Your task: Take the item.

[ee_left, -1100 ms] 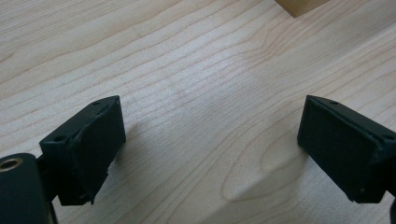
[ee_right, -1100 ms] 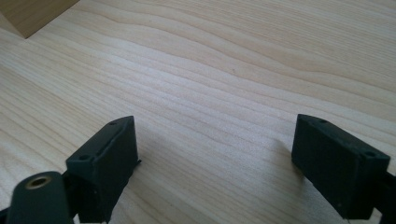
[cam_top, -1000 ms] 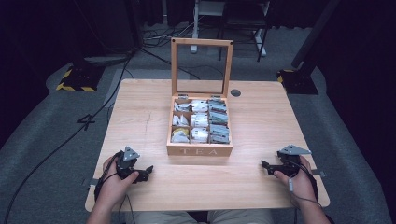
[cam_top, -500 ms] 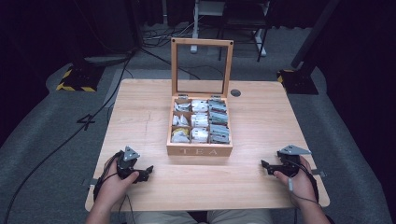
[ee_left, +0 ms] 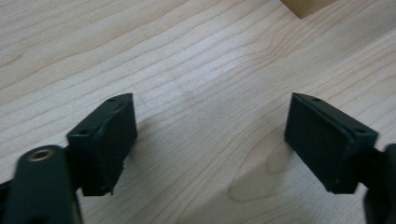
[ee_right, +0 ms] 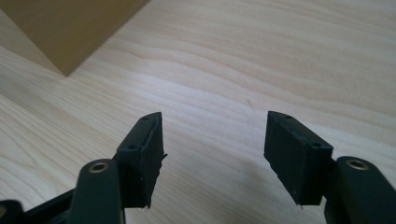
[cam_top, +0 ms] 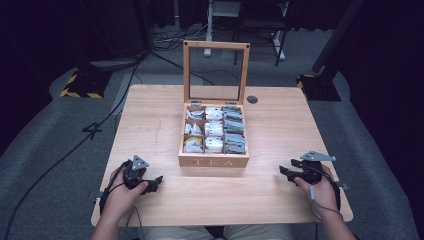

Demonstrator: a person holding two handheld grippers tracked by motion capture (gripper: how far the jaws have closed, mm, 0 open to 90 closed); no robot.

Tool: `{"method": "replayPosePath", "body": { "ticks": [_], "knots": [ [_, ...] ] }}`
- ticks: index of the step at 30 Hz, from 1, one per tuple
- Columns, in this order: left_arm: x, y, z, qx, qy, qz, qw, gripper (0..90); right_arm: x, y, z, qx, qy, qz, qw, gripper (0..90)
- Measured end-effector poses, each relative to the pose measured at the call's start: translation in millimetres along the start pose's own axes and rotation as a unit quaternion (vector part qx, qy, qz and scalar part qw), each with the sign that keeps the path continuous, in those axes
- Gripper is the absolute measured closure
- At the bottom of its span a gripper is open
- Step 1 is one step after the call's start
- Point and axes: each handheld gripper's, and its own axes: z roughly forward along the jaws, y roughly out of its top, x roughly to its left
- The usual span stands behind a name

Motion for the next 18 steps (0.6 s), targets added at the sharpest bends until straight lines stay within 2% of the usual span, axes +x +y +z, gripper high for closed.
{"method": "replayPosePath", "body": {
  "ticks": [1, 4, 5, 11, 13, 15, 18],
  "knots": [
    [0.8, 1.6, -0.7, 0.006, -0.007, -0.001, 1.0, 18.6, 2.3, 5.6, -1.2, -0.003, 0.005, -0.002, 1.0, 38.5],
    [2.0, 3.6, -2.8, 0.017, -0.003, -0.001, 0.9998, 20.3, 4.5, 11.5, -2.1, -0.004, 0.01, -0.006, 0.9999, 38.6],
    [3.0, 5.5, -4.9, 0.016, 0.004, 0.0, 0.9999, 20.4, 5.9, 16.3, -2.9, 0.0, 0.02, -0.011, 0.9997, 41.5],
    [3.3, 4.9, -8.3, 0.01, -0.008, -0.003, 0.9999, 20.1, 11.0, 25.8, -3.0, 0.008, 0.029, -0.027, 0.9992, 42.6],
    [3.2, 3.0, -8.2, 0.012, -0.006, 0.003, 0.9999, 19.2, 15.6, 34.2, -2.1, 0.006, 0.036, -0.041, 0.9985, 42.6],
    [1.7, 1.2, -7.5, 0.01, -0.005, 0.006, 0.9999, 19.1, 17.8, 37.7, -1.7, 0.003, 0.039, -0.044, 0.9983, 42.7],
    [-1.2, 0.2, -7.1, 0.012, -0.01, 0.013, 0.9998, 18.5, 25.8, 53.5, 0.0, -0.005, 0.05, -0.056, 0.9972, 43.2]
  ]
}}
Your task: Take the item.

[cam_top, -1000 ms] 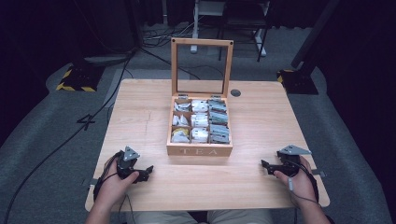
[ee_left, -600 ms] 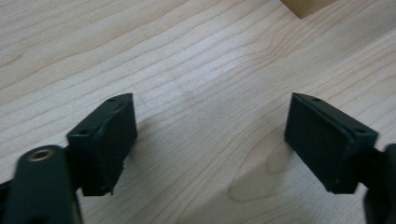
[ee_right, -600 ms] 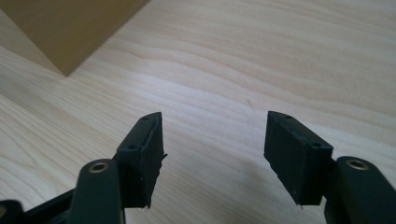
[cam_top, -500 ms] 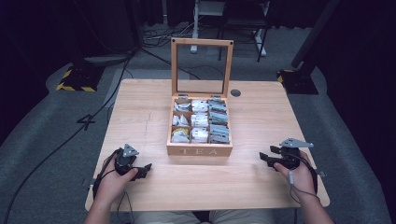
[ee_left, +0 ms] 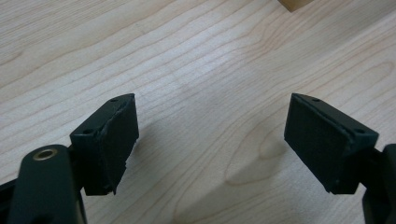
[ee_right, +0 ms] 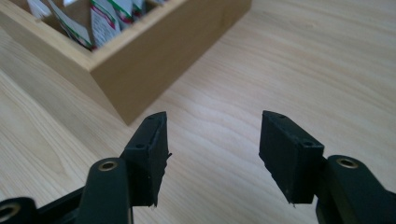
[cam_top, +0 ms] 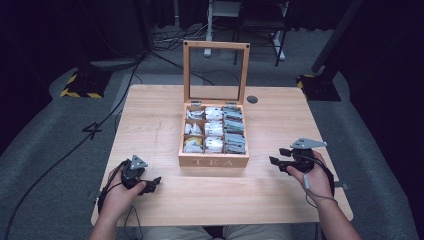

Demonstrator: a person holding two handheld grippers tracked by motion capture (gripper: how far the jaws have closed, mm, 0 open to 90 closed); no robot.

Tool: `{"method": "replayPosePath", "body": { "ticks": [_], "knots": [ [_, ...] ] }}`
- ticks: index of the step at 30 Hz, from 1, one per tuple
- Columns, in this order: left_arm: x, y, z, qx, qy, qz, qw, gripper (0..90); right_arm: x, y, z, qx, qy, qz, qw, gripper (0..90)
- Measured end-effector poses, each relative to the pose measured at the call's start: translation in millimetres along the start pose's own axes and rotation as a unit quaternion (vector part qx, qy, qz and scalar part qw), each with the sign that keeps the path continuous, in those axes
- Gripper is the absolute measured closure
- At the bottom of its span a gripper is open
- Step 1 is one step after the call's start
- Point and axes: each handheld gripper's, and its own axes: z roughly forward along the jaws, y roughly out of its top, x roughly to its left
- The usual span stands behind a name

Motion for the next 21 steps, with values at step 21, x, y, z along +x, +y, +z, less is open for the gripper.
{"method": "replayPosePath", "body": {
  "ticks": [21],
  "knots": [
    [1.2, -2.1, 7.4, -0.011, -0.006, 0.01, 0.9999, 13.9, 36.6, 82.3, 20.6, -0.015, 0.052, -0.061, 0.9966, 46.2]
  ]
}}
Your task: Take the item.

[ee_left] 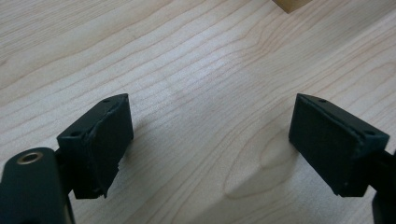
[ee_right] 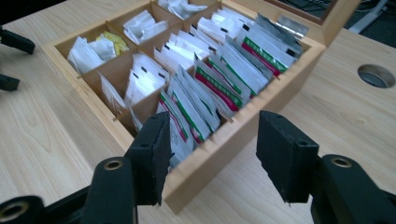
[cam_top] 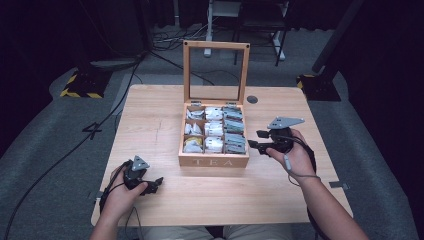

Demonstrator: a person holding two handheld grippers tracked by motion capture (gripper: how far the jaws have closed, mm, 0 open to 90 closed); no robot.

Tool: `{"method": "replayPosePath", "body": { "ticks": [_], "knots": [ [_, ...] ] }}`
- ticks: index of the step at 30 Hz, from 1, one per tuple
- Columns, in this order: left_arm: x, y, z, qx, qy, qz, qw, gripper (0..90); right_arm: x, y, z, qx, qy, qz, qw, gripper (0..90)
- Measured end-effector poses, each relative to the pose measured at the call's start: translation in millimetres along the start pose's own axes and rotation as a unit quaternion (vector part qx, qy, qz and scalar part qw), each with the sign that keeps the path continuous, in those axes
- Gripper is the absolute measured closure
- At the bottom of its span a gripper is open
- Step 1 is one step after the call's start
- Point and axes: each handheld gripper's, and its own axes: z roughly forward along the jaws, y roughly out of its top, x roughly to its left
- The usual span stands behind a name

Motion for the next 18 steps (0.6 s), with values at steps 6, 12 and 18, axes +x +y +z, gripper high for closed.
{"method": "replayPosePath", "body": {
  "ticks": [6, 12, 18],
  "knots": [
    [0.7, 0.4, 5.3, -0.013, -0.001, 0.007, 0.9999, 9.1, 3.5, 14.5, 9.5, -0.008, 0.031, 0.017, 0.9993, 47.1],
    [0.9, 2.4, 7.8, -0.01, -0.003, 0.006, 0.9999, 5.5, 8.3, 24.7, 24.6, 0.005, 0.034, 0.005, 0.9994, 47.5],
    [1.4, 3.3, 8.6, -0.008, -0.004, 0.007, 0.9999, 4.4, 15.7, 34.6, 39.9, 0.015, 0.042, -0.003, 0.999, 48.4]
  ]
}}
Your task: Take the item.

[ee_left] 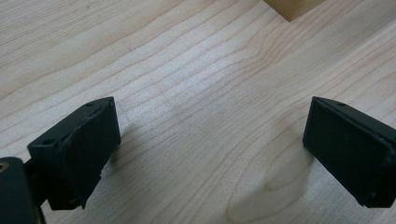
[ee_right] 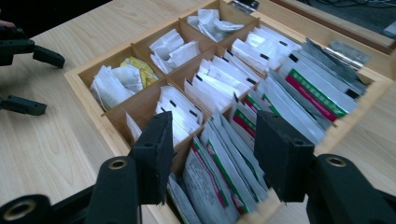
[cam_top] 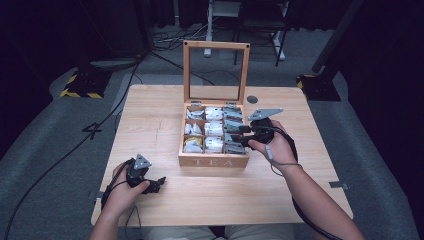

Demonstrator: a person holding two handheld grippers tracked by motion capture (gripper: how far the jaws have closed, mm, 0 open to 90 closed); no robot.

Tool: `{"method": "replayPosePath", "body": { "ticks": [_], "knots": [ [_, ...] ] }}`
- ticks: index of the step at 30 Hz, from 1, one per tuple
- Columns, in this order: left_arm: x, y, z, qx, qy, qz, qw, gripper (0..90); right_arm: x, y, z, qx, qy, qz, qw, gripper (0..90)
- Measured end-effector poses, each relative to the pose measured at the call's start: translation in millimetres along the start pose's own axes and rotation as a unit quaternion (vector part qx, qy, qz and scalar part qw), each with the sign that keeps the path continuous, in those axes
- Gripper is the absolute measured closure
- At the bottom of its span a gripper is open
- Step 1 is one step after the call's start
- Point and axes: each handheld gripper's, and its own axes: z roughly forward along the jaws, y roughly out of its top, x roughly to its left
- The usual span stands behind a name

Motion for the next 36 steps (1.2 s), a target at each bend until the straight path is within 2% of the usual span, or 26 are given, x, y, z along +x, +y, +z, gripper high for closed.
{"method": "replayPosePath", "body": {
  "ticks": [6, 13, 15, 17, 26, 31, 36],
  "knots": [
    [0.0, 0.1, 0.1, 0.0, 0.0, 0.0, 1.0, 4.3, 9.3, 12.0, 13.3, 0.008, 0.007, -0.015, 0.9998, 48.6],
    [0.1, 0.6, 0.9, 0.0, 0.0, -0.001, 1.0, 3.6, 13.6, 19.2, 23.1, 0.012, 0.014, -0.016, 0.9997, 50.2],
    [0.1, 0.7, 1.1, 0.001, 0.001, -0.001, 1.0, 3.5, 13.9, 20.1, 26.2, 0.021, 0.014, -0.016, 0.9996, 55.3],
    [0.2, 1.0, 1.3, 0.001, 0.0, -0.001, 1.0, 3.1, 16.9, 20.8, 30.8, 0.041, 0.023, -0.004, 0.9989, 60.2],
    [0.2, 2.0, 2.1, 0.003, 0.0, -0.001, 1.0, 2.4, 26.7, 19.3, 49.9, 0.072, 0.039, -0.013, 0.9965, 61.6],
    [0.3, 2.1, 2.1, 0.003, 0.001, -0.001, 1.0, 2.4, 31.0, 14.9, 64.2, 0.104, 0.061, -0.008, 0.9927, 62.9],
    [0.3, 2.1, 2.1, 0.003, 0.001, -0.001, 1.0, 2.4, 33.8, 13.4, 72.1, 0.121, 0.055, -0.012, 0.991, 68.7]
  ]
}}
